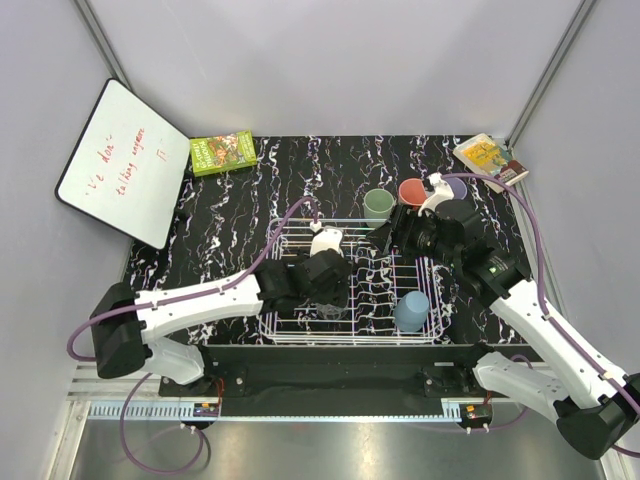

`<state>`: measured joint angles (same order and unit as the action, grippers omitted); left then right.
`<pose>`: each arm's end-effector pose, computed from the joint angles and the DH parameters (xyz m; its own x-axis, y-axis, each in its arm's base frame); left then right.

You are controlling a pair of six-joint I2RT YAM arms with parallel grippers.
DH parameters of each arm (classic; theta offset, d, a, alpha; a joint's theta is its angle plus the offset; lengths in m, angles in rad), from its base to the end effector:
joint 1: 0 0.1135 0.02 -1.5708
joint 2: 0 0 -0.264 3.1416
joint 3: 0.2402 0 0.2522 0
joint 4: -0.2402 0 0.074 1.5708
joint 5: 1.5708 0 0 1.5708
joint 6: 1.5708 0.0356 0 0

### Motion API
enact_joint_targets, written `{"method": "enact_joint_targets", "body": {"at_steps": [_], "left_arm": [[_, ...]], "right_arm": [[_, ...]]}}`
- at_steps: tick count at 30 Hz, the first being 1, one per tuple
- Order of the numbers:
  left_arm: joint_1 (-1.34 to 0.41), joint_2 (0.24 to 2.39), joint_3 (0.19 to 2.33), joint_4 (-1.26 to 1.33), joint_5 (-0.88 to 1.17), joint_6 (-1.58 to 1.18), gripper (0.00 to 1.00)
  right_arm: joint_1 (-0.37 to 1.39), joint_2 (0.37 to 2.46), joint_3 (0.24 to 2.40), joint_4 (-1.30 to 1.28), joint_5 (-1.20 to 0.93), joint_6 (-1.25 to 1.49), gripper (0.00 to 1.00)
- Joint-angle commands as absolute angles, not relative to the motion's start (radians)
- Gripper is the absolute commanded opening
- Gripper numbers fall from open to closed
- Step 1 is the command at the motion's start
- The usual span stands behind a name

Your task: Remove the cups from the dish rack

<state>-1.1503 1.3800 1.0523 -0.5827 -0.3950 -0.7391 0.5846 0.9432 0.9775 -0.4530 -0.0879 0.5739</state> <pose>0.1295 -0.2562 0.2663 -0.7409 0.1339 -0.6581 0.3344 0.9234 -0.1886 0.1715 0.1173 0.3511 -0.6195 0.2386 -0.7479 -0.3337 0.7823 0.5260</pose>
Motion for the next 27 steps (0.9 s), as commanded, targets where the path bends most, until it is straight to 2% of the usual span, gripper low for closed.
{"method": "enact_joint_targets", "body": {"at_steps": [1,2,10,15,18,21,25,27], "left_arm": [[-1.155,1.312,1.100,-0.612,-0.451,-0.698,0.04],[-1.157,1.298,1.123,-0.624,-0.469,-0.686,0.00],[-1.155,1.238,1.334,-0.745,-0.544,-0.565,0.00],[-1.155,1.160,1.393,-0.743,-0.609,-0.535,0.00],[-1.143,1.053,1.297,-0.590,-0.608,-0.525,0.00],[-1.088,0.887,1.099,-0.365,-0.493,-0.543,0.00],[-0.887,0.683,0.864,-0.155,-0.228,-0.642,0.00],[-0.803,0.664,0.825,-0.103,-0.113,-0.682,0.00]], "right_arm": [[0.594,0.930,0.983,-0.416,-0.077,0.577,0.75],[0.594,0.930,0.985,-0.416,-0.077,0.577,0.75],[0.594,0.923,1.003,-0.416,-0.080,0.575,0.74],[0.594,0.927,1.002,-0.410,-0.095,0.581,0.75],[0.594,0.916,0.982,-0.359,-0.129,0.600,0.75],[0.592,0.896,0.953,-0.292,-0.164,0.626,0.75],[0.594,0.868,0.928,-0.210,-0.198,0.653,0.75],[0.594,0.864,0.920,-0.166,-0.224,0.667,0.74]]}}
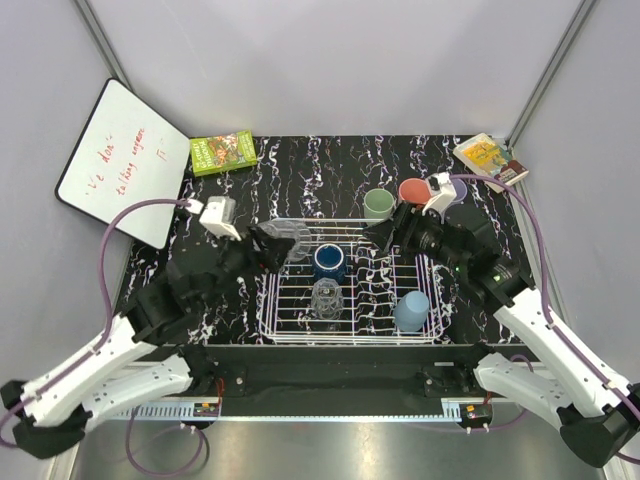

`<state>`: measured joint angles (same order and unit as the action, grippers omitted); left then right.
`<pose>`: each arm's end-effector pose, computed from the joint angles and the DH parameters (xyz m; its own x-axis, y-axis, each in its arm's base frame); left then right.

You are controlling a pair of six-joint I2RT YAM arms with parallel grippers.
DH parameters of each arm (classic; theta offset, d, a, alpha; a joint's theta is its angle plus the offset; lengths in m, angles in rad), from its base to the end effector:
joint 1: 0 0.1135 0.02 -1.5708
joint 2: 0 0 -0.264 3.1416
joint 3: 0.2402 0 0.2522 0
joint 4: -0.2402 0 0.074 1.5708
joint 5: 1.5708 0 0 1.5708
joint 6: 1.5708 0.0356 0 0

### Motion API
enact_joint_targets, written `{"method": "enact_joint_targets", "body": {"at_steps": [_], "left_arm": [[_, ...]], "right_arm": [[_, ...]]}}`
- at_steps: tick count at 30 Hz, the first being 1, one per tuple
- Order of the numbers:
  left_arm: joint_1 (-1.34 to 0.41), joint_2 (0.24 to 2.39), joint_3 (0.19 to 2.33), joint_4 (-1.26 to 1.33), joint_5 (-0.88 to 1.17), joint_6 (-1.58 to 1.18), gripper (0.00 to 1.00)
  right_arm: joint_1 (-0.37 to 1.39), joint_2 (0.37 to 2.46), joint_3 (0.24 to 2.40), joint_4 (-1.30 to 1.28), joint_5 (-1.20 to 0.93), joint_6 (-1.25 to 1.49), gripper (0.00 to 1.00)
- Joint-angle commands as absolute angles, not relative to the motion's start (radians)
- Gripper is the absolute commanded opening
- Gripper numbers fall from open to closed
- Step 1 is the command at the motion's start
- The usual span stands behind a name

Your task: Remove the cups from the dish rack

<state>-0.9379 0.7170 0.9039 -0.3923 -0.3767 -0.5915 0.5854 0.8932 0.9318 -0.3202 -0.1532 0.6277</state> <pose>0.1025 -0.1176 0.3696 -0.3994 -0.3321 -0.8545 0.3783 0.7893 -0.4836 0.1652 0.1160 0.3582 -0.5799 0.3119 -0.7526 -0.4048 0.6913 0.5985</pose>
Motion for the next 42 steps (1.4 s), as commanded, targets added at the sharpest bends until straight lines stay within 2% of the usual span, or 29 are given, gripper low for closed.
{"method": "enact_joint_targets", "body": {"at_steps": [1,6,10,16,24,42], "left_arm": [[-0.728,0.666,0.816,-0.082,0.016,-0.719,0.00],[-0.600,0.696,0.727,0.157,0.291,-0.830,0.00],[-0.502,0.800,0.667,0.391,0.507,-0.986,0.00],[-0.473,0.931,0.624,0.658,0.626,-1.109,0.00],[-0.465,1.078,0.589,0.978,0.696,-1.253,0.00],[-0.506,1.117,0.551,1.005,0.687,-1.253,0.00]], "right_arm": [[0.594,0.865,0.919,-0.154,-0.233,0.676,0.74],[0.594,0.874,0.902,-0.049,-0.302,0.721,0.74],[0.594,0.877,0.870,0.043,-0.342,0.768,0.74],[0.594,0.884,0.861,0.133,-0.382,0.793,0.73],[0.592,0.929,0.847,0.261,-0.452,0.854,0.72],[0.615,1.092,0.876,0.472,-0.552,0.994,0.67]]}}
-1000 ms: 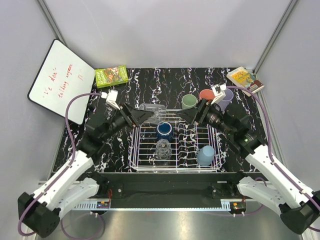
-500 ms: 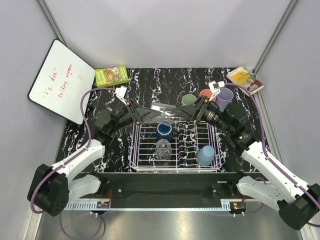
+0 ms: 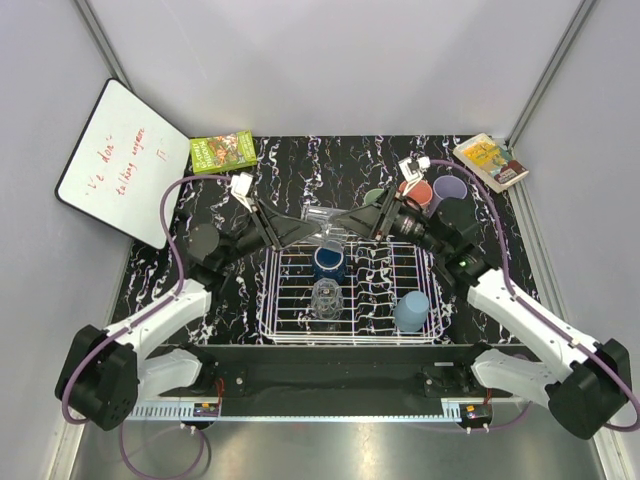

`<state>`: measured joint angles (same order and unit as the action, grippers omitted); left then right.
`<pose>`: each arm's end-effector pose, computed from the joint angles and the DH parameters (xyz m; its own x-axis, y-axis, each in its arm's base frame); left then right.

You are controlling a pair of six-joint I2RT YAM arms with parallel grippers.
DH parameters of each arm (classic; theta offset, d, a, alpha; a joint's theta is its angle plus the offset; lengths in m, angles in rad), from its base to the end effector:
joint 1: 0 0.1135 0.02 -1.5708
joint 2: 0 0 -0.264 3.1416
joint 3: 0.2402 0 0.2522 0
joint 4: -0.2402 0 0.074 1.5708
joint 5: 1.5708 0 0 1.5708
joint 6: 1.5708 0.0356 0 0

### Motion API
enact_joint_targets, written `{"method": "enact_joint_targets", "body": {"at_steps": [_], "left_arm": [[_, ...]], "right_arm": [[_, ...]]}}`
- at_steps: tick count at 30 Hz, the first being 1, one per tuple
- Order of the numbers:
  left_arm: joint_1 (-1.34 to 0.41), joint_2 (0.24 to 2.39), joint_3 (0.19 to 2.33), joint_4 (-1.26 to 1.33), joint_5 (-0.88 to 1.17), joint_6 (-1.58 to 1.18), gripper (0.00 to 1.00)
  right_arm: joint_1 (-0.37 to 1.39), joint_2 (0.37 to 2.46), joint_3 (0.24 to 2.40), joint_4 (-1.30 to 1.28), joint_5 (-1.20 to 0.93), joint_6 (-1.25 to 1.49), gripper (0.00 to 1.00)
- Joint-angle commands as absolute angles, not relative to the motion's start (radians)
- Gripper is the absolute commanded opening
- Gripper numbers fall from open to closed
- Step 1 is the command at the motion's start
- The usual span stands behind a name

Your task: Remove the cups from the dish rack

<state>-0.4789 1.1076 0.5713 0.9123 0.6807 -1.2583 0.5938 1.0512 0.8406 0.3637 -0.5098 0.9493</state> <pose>0.2008 -0.1295 0.3134 -0.7349 -0.4516 -0.5059 0.5799 -0.0319 -0.8140 0.1932 0.1514 0.3661 -0.6484 0.4185 -0.6359 -0.6199 0.1947 0.7602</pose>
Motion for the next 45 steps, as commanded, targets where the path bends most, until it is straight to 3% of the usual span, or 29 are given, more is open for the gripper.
{"method": "enact_joint_targets", "body": {"at_steps": [1,4,5,9,12,14,15,18,21,26,30,36,45], "left_arm": [[-0.512,1.121,0.549,1.005,0.687,-1.252,0.00],[-0.537,1.135,0.549,1.008,0.686,-1.244,0.00],[-0.541,1.138,0.548,1.006,0.683,-1.243,0.00],[-0.552,1.137,0.546,0.986,0.687,-1.226,0.00],[-0.552,1.123,0.551,0.945,0.689,-1.198,0.03],[-0.552,1.111,0.560,0.901,0.686,-1.175,0.19],[-0.552,1.105,0.563,0.888,0.687,-1.166,0.40],[-0.543,1.085,0.603,0.790,0.695,-1.109,0.82],[-0.526,1.052,0.664,0.616,0.684,-1.023,0.99],[-0.482,1.009,0.771,0.307,0.600,-0.893,0.99],[-0.474,0.994,0.821,0.073,0.459,-0.822,0.99],[-0.472,0.976,0.838,-0.199,0.266,-0.732,0.99],[-0.474,0.884,0.773,-0.319,0.127,-0.741,0.99]], "right_arm": [[0.618,1.104,0.880,0.477,-0.555,0.997,0.66],[0.630,1.135,0.891,0.497,-0.560,1.006,0.56],[0.635,1.138,0.894,0.499,-0.557,1.005,0.43],[0.638,1.138,0.893,0.491,-0.546,0.999,0.07],[0.638,1.123,0.888,0.468,-0.532,0.983,0.00],[0.638,1.109,0.885,0.460,-0.529,0.976,0.00],[0.637,1.105,0.884,0.454,-0.528,0.973,0.00],[0.638,1.066,0.893,0.396,-0.509,0.933,0.00],[0.637,0.997,0.922,0.283,-0.459,0.858,0.00],[0.638,0.927,1.014,0.089,-0.400,0.749,0.00],[0.637,0.988,1.142,-0.163,-0.258,0.669,0.00],[0.638,1.325,1.552,-0.570,0.024,0.523,0.00],[0.637,1.767,1.995,-0.773,0.210,0.445,0.00]]}}
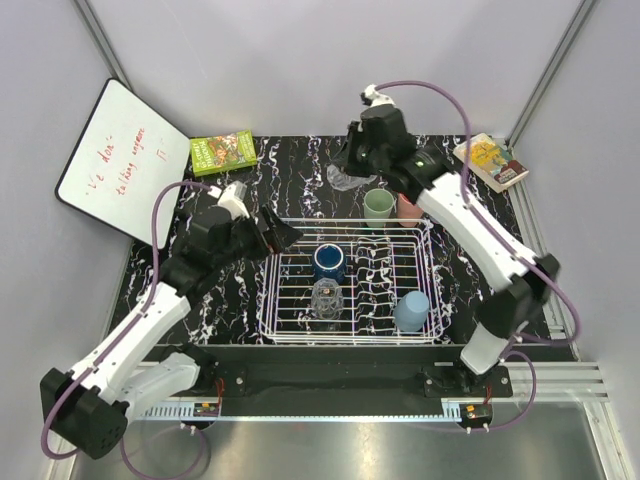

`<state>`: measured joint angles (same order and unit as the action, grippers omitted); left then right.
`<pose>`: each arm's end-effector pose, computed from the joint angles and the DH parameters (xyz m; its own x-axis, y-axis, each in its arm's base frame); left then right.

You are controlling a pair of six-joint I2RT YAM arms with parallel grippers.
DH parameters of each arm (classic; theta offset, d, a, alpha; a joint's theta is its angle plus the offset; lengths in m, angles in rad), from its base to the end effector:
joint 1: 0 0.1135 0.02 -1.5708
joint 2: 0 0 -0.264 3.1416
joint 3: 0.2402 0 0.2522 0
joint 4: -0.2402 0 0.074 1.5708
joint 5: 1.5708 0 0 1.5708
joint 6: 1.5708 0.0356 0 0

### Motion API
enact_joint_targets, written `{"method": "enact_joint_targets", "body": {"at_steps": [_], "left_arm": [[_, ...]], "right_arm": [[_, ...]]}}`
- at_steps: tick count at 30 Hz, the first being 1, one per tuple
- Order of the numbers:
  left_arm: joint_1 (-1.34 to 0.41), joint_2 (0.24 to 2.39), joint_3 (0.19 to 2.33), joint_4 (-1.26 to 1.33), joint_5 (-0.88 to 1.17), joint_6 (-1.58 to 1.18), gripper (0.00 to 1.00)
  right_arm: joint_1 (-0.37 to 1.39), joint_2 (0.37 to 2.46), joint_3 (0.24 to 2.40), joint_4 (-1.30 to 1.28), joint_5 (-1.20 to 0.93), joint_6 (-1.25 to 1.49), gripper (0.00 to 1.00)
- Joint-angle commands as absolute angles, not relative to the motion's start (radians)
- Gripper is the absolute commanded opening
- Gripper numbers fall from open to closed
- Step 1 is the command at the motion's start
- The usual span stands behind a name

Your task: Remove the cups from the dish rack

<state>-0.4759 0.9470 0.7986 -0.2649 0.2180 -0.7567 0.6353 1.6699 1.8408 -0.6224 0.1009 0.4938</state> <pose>0.1889 -0.1060 0.3072 -0.6875 -0.3997 -0.6063 0.2082 0.6914 -0.6919 0.3046 0.2201 0.4292 -0.5545 0.1771 -0.8131 -0.2892 0.8752 0.3878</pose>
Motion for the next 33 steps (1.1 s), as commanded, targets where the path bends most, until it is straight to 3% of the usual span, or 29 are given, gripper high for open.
{"method": "enact_joint_targets", "body": {"at_steps": [1,19,33], "left_arm": [[-0.474,0.879,0.767,-0.322,0.124,-0.745,0.99],[-0.474,0.854,0.690,-0.331,0.149,-0.755,0.99],[-0.474,0.864,0.663,-0.330,0.153,-0.744,0.99]], "right_arm": [[0.638,1.825,2.020,-0.791,0.207,0.452,0.00],[0.629,2.379,2.536,-1.130,0.215,0.445,0.00],[0.620,2.510,2.494,-1.128,0.282,0.433,0.00]]}}
